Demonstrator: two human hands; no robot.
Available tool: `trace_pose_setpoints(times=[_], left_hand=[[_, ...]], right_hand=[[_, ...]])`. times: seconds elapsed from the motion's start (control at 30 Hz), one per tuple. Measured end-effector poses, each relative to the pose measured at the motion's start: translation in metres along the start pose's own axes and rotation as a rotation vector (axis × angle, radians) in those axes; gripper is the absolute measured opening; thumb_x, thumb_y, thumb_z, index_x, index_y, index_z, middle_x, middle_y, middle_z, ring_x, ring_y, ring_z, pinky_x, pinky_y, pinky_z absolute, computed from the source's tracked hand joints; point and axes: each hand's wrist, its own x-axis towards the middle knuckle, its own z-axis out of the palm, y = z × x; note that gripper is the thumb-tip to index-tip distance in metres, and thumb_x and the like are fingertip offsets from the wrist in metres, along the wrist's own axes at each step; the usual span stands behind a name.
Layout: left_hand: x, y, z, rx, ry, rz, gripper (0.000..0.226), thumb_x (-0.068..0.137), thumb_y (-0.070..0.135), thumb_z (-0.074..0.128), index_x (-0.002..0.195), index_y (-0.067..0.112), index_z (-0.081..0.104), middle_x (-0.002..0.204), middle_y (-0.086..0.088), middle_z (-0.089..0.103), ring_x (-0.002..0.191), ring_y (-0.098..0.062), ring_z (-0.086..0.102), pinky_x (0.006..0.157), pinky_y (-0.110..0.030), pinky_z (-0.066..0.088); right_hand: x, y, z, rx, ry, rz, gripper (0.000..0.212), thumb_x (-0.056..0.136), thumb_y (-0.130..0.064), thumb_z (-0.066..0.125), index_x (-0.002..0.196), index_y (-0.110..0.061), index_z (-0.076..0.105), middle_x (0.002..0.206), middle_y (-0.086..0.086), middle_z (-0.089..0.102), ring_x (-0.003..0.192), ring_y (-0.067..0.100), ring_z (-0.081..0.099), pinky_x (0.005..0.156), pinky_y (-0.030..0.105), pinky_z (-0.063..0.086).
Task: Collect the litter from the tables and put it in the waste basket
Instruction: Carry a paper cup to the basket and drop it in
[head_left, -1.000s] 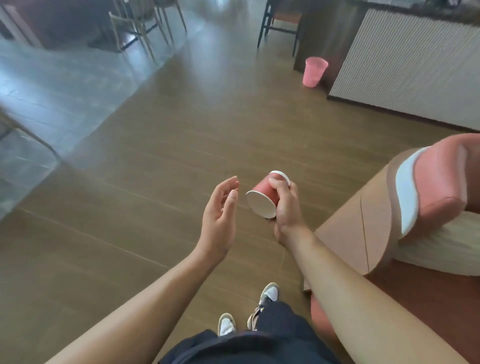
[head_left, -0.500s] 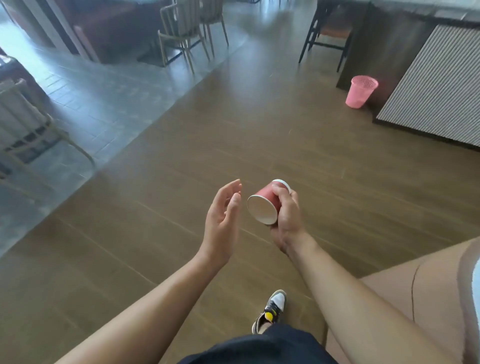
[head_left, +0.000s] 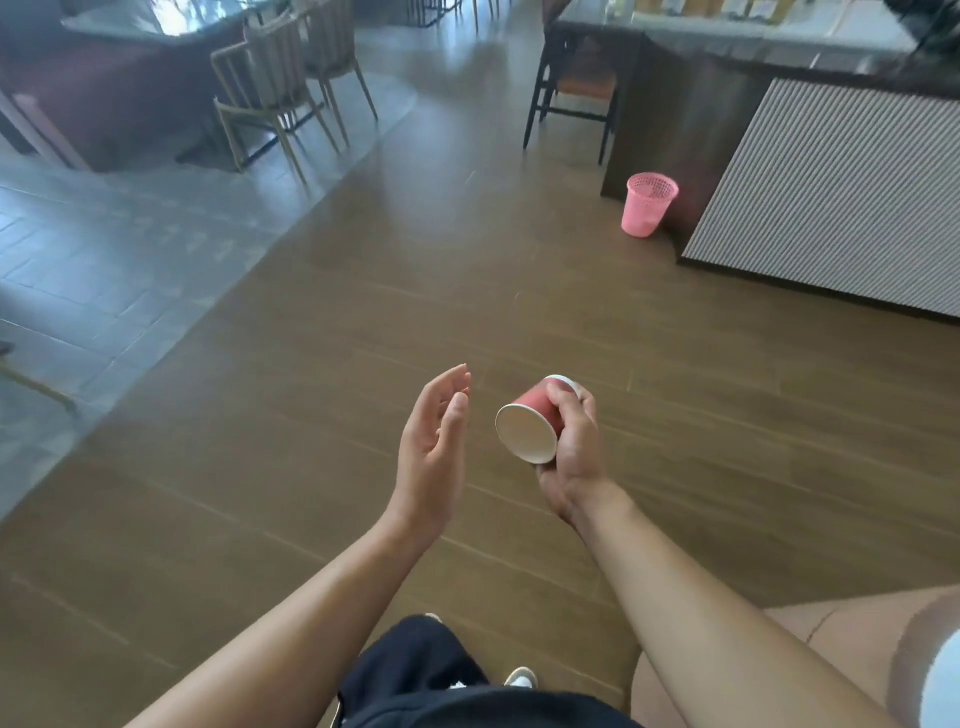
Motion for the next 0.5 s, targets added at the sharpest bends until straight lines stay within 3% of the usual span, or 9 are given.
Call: trace_pose_setpoints(times=[0.17,0.37,0.5], left_hand=[[0.08,-0.017,0.025,-0.014,-0.043,-0.012,0.043,0.095,0.053,0.05,0.131,0.034,0.065,0.134,0.016,0.069,0.132,-0.008,0.062,0.114,-0.056,0.048],[0.211,-0.035,0.052,-0.049,-0.101,-0.007,0.039,0.097,0.048,0.051,0.13,0.035,0.066,0.132,0.015,0.07,0.131,-0.01,0.063,0.114,-0.056,0.048],[0.304,-0.033,0.064,-0.043,-0.166,-0.013,0.039,0.1,0.046,0.05,0.133,0.033,0.065,0.134,0.016,0.069,0.132,-0.009,0.062,0.114,-0.055,0.048]], right_hand=[[0.068,-0.024,0.016,0.027,0.039,-0.009,0.026,0.102,-0.032,0.062,0.127,-0.032,0.056,0.119,0.005,0.062,0.095,0.026,0.064,0.062,0.032,0.056],[0.174,-0.072,0.065,0.046,0.077,-0.08,0.024,0.101,-0.028,0.063,0.123,-0.033,0.056,0.116,0.004,0.063,0.094,0.026,0.065,0.068,0.037,0.056],[0.246,-0.117,0.108,0.059,0.125,-0.131,0.032,0.1,-0.028,0.065,0.13,-0.031,0.056,0.118,0.004,0.062,0.1,0.029,0.065,0.065,0.035,0.055]])
